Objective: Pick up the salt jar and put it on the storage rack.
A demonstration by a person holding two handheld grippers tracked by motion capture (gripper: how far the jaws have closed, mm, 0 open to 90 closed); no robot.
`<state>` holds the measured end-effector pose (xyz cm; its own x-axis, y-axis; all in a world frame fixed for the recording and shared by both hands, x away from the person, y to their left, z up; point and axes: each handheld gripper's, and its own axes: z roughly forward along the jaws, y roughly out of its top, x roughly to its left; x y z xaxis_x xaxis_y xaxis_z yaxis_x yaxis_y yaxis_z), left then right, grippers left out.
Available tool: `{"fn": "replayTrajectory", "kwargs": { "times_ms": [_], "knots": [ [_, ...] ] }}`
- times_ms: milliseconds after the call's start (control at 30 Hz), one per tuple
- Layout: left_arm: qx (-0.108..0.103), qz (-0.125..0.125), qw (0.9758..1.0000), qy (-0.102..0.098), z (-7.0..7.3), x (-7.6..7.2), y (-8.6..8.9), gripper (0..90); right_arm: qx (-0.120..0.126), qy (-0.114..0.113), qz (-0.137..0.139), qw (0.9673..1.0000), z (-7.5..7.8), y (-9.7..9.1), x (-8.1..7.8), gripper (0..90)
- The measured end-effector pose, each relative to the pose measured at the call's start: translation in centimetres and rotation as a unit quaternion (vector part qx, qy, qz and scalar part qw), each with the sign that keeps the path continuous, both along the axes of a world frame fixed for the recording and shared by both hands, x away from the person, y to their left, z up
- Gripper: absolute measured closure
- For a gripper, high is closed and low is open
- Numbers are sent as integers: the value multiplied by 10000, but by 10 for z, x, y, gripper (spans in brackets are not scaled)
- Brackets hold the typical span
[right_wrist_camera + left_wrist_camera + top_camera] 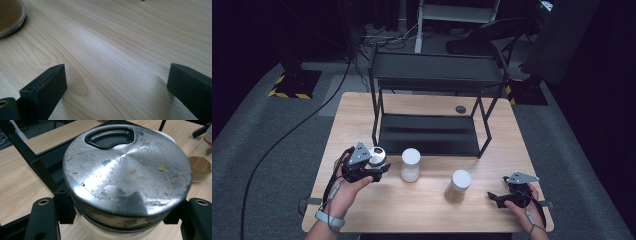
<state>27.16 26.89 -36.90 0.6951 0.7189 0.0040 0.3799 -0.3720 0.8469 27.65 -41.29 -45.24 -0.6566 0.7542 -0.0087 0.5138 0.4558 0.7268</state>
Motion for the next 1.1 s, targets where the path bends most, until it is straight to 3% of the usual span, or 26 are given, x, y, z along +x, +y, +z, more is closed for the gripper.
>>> {"fn": "replayTrajectory", "kwargs": {
  "times_ms": [233,467,767,933,1100],
  "knots": [
    [83,110,9997,-199,9,13,-13,298,-1,-1,0,10000,0,0,0,27],
    [31,162,9997,-205,13,31,-21,298,0,0,-4,10000,0,0,0,27],
    [-129,76,9996,-234,11,55,-30,298,0,0,-5,10000,0,0,0,27],
    [-89,47,9997,-218,10,67,-38,298,-1,-1,-4,10000,0,0,0,27],
    [-157,44,9995,-258,2,79,-42,298,-1,-2,-3,10000,0,0,0,27]
  ]
}}
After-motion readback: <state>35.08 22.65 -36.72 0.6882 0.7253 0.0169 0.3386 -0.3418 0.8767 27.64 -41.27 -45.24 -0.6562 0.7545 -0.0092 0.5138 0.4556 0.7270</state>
